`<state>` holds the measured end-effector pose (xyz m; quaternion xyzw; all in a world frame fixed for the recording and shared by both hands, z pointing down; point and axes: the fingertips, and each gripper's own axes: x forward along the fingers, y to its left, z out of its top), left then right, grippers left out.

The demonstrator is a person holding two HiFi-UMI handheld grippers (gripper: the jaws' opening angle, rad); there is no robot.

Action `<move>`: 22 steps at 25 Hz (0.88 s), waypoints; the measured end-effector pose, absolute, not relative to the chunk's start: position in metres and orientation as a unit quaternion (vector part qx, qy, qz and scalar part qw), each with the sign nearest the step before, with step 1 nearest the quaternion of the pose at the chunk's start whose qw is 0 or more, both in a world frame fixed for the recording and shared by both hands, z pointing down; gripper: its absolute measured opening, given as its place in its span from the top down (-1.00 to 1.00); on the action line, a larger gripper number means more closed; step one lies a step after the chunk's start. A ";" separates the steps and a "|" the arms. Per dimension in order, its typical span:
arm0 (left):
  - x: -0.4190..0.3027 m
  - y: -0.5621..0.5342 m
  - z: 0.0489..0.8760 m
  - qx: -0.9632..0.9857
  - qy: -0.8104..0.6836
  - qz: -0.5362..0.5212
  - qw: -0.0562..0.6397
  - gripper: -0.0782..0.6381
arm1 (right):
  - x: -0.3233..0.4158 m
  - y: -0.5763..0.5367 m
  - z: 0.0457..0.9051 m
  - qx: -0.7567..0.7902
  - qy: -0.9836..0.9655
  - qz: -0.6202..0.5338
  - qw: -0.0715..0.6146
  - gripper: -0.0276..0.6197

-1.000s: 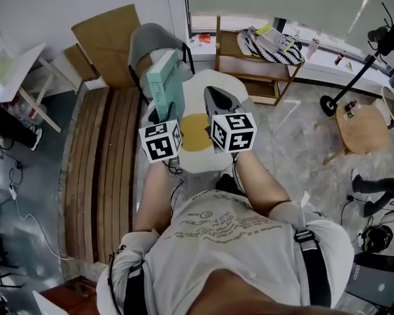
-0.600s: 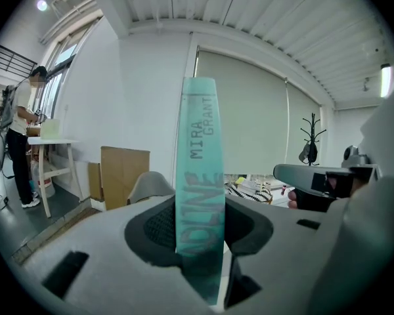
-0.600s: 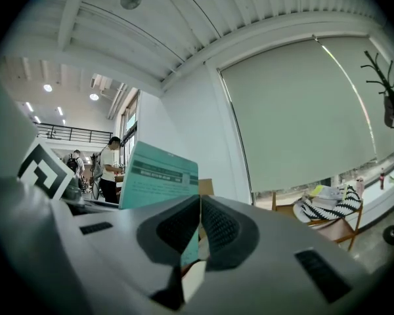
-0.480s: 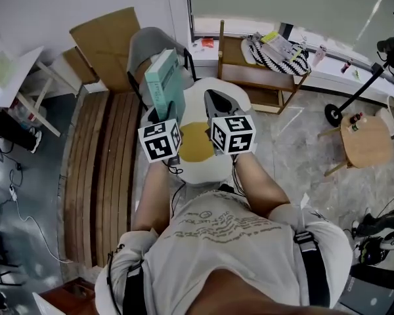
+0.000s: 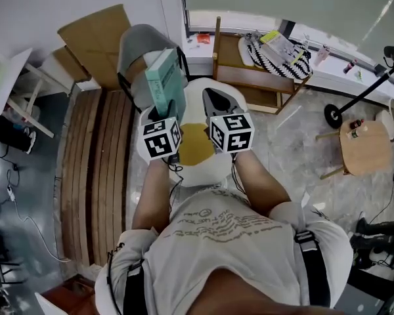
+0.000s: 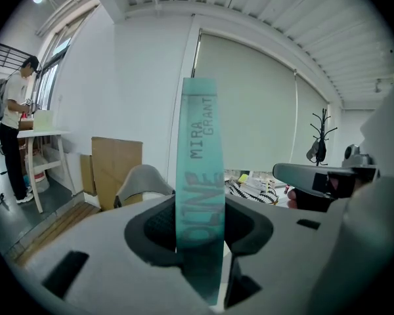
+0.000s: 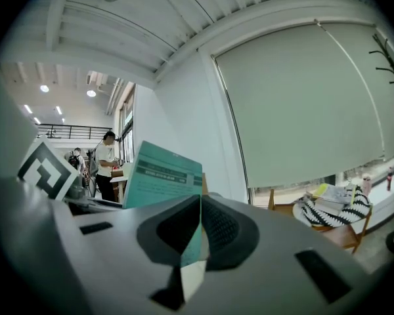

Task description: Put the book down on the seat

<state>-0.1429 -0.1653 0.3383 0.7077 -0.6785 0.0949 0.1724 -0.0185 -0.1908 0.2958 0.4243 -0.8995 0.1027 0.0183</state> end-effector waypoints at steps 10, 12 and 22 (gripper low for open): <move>-0.124 -0.229 0.345 0.692 -0.692 0.108 0.176 0.33 | -0.003 -0.260 0.306 0.404 -0.907 0.117 0.018 0.82; -0.122 -0.234 0.350 0.688 -0.695 0.110 0.178 0.34 | -0.001 -0.268 0.309 0.400 -0.909 0.118 0.019 0.82; -0.127 -0.247 0.373 0.685 -0.691 0.129 0.192 0.33 | -0.011 -0.284 0.325 0.397 -0.908 0.130 0.028 0.82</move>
